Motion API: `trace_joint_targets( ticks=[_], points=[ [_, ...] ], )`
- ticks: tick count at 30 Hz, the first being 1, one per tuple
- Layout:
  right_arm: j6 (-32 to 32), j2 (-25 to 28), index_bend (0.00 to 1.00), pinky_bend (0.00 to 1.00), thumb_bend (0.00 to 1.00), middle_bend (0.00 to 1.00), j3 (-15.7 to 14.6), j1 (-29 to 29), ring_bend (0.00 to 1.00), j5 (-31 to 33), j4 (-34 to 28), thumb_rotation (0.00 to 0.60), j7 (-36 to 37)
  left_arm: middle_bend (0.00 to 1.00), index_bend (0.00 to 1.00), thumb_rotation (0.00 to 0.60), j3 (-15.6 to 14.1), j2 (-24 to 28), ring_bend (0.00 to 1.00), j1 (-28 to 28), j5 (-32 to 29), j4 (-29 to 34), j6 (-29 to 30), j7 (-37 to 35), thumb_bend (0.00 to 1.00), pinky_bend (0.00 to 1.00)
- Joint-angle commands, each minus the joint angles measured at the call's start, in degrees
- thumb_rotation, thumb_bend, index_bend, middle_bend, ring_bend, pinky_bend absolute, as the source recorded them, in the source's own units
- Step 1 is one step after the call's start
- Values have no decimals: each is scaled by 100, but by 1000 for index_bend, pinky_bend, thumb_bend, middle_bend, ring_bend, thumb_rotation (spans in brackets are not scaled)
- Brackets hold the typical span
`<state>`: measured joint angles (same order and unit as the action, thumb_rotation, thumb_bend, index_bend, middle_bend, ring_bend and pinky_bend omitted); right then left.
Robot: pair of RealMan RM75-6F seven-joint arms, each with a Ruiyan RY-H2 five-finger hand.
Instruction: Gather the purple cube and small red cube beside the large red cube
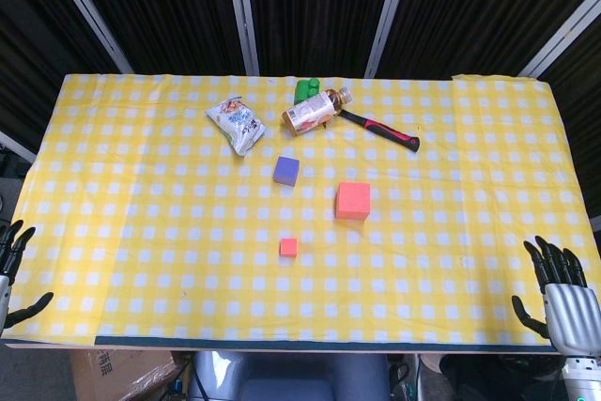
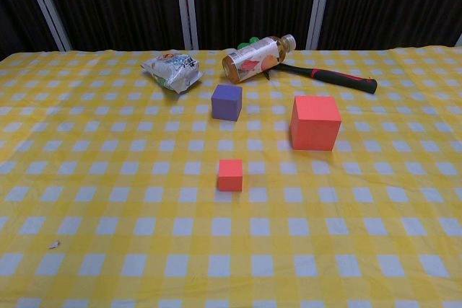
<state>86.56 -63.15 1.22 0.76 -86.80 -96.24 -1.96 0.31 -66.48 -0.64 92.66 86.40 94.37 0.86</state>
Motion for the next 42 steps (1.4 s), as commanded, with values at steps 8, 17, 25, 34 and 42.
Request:
trace_joint_targets(
  ticks=[8,17,25,34,42],
  points=[
    [23,36,0,0,417,0,-13,31,0,11,-19,600,94,0,0,600,-23,17,0,5,57,22,5,30,80,17],
    [-73,151,0,0,359,0,120,-79,0,104,-211,600,262,0,0,600,-60,105,0,26,42,62,-89,-81,80,17],
    [-755,591,0,0,358,0,756,-938,0,170,-1059,600,-15,0,0,600,-109,195,0,146,76,165,-326,-232,80,17],
    [-2655,-41,0,0,358,0,1881,-3201,0,2760,-1812,600,-2359,0,0,600,-71,293,0,343,61,235,-587,-253,80,17],
    [-3059,-1342,0,0,358,0,2165,-4897,0,5064,-919,600,-3565,0,0,600,-73,366,0,400,18,222,-670,-500,80,17]
  ],
)
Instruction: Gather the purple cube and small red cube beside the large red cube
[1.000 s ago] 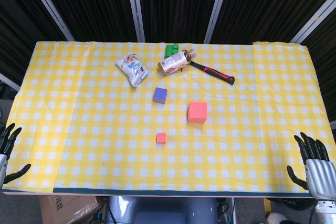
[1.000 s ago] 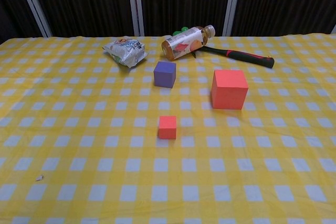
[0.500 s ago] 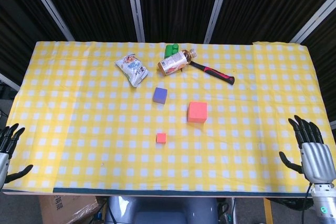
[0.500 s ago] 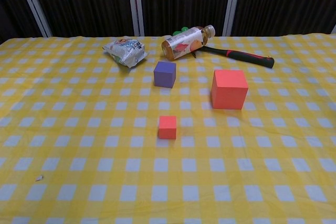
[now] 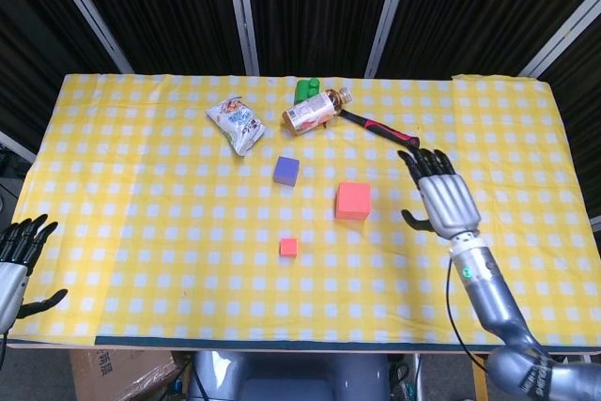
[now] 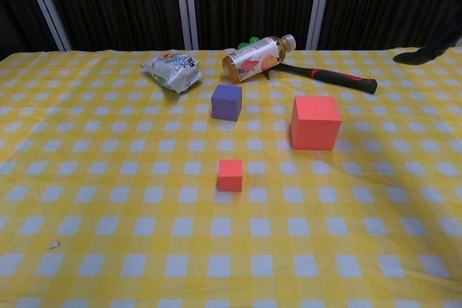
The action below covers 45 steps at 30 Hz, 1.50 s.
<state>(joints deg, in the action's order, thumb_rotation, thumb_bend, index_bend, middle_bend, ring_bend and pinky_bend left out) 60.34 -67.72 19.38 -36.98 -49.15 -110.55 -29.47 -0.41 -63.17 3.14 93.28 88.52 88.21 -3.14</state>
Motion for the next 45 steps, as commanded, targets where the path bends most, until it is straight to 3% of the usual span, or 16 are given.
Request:
trace_joint_targets(
  ticks=[1,10,18,20,27,45],
  points=[
    [-461,-1042,0,0,358,0,378,-1309,0,1528,648,600,-879,0,0,600,1,50,0,30,-64,13,-75,-135,80,17],
    [-628,-2164,0,0,352,0,489,-2600,0,2830,1912,600,-1227,0,0,600,-55,113,0,48,-46,-38,-122,-238,79,17],
    [-853,-2973,10,0,351,0,595,-3211,0,3191,3091,600,-1019,0,0,600,-137,169,0,61,-8,-22,-187,-403,80,17],
    [-1028,-3273,10,0,352,0,636,-3429,0,3217,3673,600,-955,0,0,600,-138,191,0,66,-76,-16,-239,-506,80,17],
    [-1390,-3665,67,0,351,0,656,-3687,0,3314,4634,600,-802,0,0,600,-166,229,0,76,-129,-5,-318,-596,80,17],
    [-1860,-4261,227,0,351,11,696,-3982,0,3302,5884,600,-503,0,0,600,-185,254,0,109,-205,44,-437,-617,79,17]
  ],
)
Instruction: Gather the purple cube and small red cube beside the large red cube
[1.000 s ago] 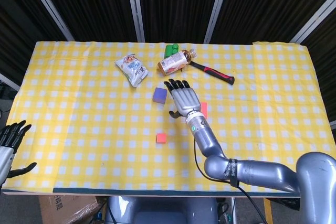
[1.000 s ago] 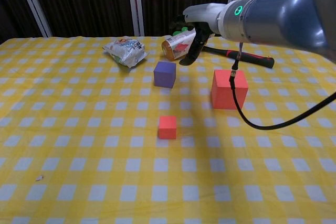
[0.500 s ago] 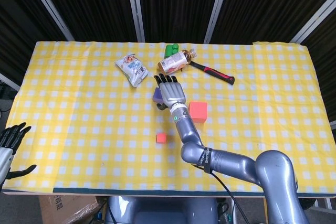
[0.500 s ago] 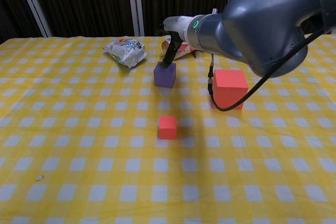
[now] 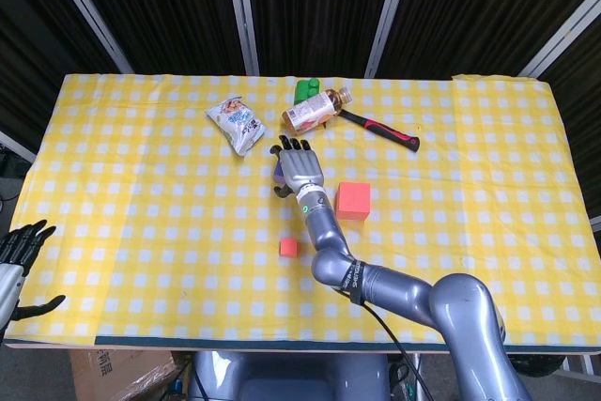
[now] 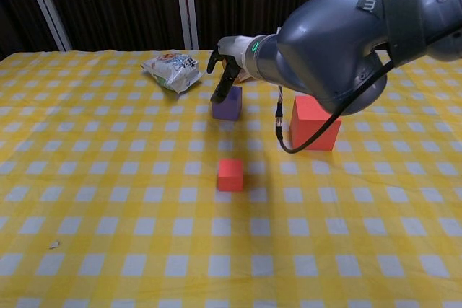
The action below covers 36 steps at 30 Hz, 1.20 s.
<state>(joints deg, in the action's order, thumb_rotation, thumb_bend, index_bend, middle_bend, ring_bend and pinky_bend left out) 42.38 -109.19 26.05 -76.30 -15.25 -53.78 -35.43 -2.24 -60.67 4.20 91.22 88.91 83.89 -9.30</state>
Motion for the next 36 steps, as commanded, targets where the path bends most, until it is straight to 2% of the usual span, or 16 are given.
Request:
trace_joint_targets(
  ticks=[1,24,28,36],
  points=[
    [-85,-137,227,0,351,11,30,-55,0,-96,259,600,108,0,0,600,-3,5,0,5,0,7,-8,-4,79,17],
    [-738,-780,238,0,351,11,112,-243,0,58,1696,600,-9,0,0,600,-36,78,0,47,7,55,-82,-172,80,17],
    [-801,-860,290,0,352,17,151,-270,0,42,1853,600,-24,0,0,600,-38,84,0,48,11,60,-78,-179,80,17],
    [-850,-958,467,0,357,94,215,-262,0,-125,1972,600,79,0,0,600,-38,88,0,58,-6,68,-99,-187,80,17]
  ],
)
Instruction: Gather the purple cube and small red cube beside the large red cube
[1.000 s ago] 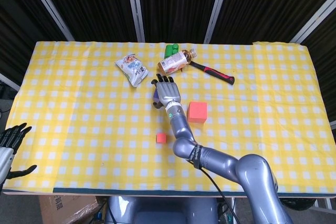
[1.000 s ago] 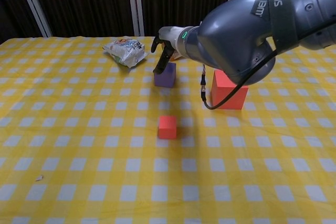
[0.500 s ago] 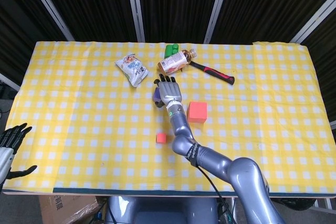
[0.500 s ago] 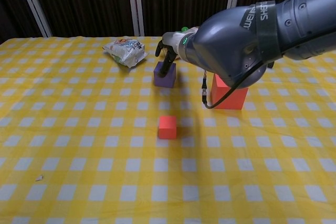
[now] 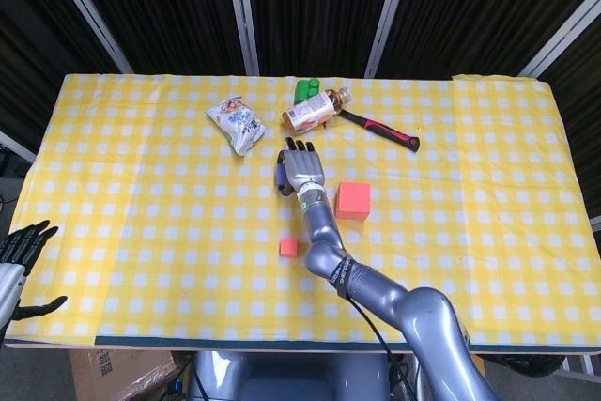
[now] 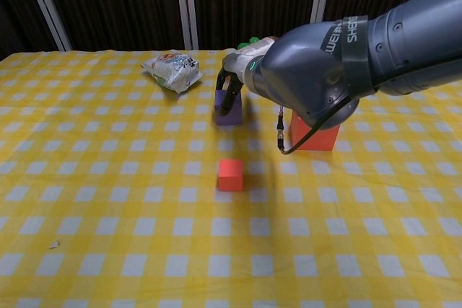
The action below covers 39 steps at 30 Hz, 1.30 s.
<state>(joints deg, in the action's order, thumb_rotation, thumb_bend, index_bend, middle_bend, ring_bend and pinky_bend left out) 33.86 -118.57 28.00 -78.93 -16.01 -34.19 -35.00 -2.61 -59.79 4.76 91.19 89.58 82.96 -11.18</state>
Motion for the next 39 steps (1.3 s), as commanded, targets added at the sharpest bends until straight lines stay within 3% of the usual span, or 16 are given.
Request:
trace_joint_targets(
  ticks=[1,9,24,39],
  points=[
    [10,-26,474,0,359,96,36,1,0,-83,9,600,64,0,0,600,-2,2,0,3,-5,4,-10,-1,80,17],
    [288,118,480,0,361,100,55,93,0,-389,-465,600,146,0,0,600,9,1,0,20,-28,13,-32,-1,80,17],
    [1424,1067,480,0,361,100,-346,878,0,-203,-2762,600,-359,0,0,600,17,-38,0,7,-36,24,5,158,80,17],
    [1837,1486,480,0,365,100,-538,1230,0,-69,-3623,600,-415,0,0,600,28,-77,0,-10,-85,59,10,283,80,17]
  ],
)
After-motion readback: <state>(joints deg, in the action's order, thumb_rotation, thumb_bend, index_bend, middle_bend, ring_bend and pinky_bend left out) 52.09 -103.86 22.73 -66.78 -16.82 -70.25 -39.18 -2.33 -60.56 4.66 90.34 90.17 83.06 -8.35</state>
